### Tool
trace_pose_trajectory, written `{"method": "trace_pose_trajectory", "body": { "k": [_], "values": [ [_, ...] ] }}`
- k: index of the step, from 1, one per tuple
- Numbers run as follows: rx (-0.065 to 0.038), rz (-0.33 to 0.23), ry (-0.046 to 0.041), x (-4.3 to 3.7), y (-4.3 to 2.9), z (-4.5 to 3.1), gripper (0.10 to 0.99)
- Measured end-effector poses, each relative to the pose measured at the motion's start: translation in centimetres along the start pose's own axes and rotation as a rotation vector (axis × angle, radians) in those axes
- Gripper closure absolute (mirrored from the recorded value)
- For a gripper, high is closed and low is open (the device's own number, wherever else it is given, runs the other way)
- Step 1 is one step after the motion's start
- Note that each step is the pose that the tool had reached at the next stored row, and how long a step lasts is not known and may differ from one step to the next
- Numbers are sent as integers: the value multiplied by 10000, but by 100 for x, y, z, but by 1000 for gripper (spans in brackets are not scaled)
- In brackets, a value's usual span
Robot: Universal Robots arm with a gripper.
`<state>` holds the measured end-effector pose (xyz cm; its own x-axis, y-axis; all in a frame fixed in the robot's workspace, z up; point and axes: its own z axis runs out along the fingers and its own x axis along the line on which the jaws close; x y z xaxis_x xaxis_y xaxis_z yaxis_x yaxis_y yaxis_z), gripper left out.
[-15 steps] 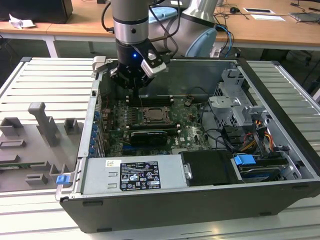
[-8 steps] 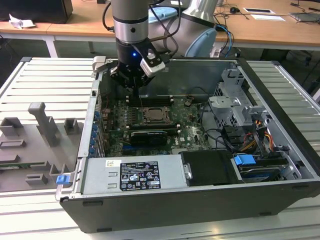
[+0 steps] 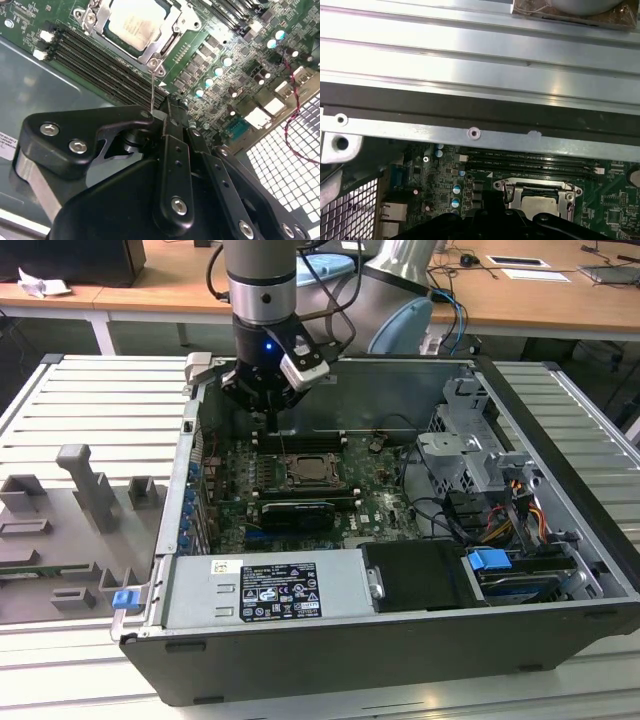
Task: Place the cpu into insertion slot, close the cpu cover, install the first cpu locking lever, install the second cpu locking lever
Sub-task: 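Install the first cpu locking lever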
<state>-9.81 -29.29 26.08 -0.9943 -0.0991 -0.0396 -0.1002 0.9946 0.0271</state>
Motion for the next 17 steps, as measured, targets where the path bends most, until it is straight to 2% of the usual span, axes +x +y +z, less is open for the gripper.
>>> {"method": "trace_pose_trajectory", "body": {
  "k": [5,11,17],
  "values": [
    [0,0,1,-134,-14,7,980],
    [0,1,1,-194,-20,9,980],
    [0,0,0,-211,-22,10,980]
  ]
}}
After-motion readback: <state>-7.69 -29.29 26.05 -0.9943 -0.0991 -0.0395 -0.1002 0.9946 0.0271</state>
